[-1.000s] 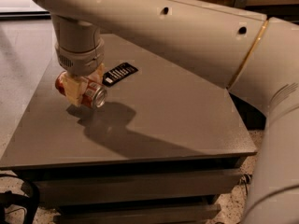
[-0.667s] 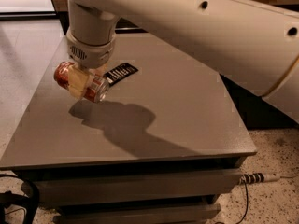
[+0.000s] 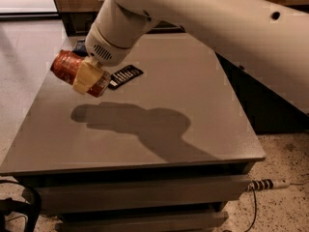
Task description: Place coke can upright
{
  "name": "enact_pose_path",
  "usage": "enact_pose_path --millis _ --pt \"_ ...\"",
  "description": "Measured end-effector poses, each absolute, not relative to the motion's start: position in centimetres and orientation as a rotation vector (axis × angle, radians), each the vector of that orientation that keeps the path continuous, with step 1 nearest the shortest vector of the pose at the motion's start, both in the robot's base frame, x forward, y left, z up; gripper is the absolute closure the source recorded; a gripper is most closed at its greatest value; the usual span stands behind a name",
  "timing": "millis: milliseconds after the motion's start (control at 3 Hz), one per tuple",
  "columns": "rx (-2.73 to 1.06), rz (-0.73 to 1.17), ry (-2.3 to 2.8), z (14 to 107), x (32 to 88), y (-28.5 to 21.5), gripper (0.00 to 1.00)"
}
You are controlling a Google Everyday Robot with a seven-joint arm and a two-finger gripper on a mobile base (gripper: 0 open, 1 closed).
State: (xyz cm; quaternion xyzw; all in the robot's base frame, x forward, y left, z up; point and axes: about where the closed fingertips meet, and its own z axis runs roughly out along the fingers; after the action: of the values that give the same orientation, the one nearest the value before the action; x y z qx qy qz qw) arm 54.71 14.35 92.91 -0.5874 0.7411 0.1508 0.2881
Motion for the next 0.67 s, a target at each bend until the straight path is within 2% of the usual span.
enact_pose_path --millis 667 --pt "-1.529 0.492 1.656 93.38 54.46 15.25 1.0"
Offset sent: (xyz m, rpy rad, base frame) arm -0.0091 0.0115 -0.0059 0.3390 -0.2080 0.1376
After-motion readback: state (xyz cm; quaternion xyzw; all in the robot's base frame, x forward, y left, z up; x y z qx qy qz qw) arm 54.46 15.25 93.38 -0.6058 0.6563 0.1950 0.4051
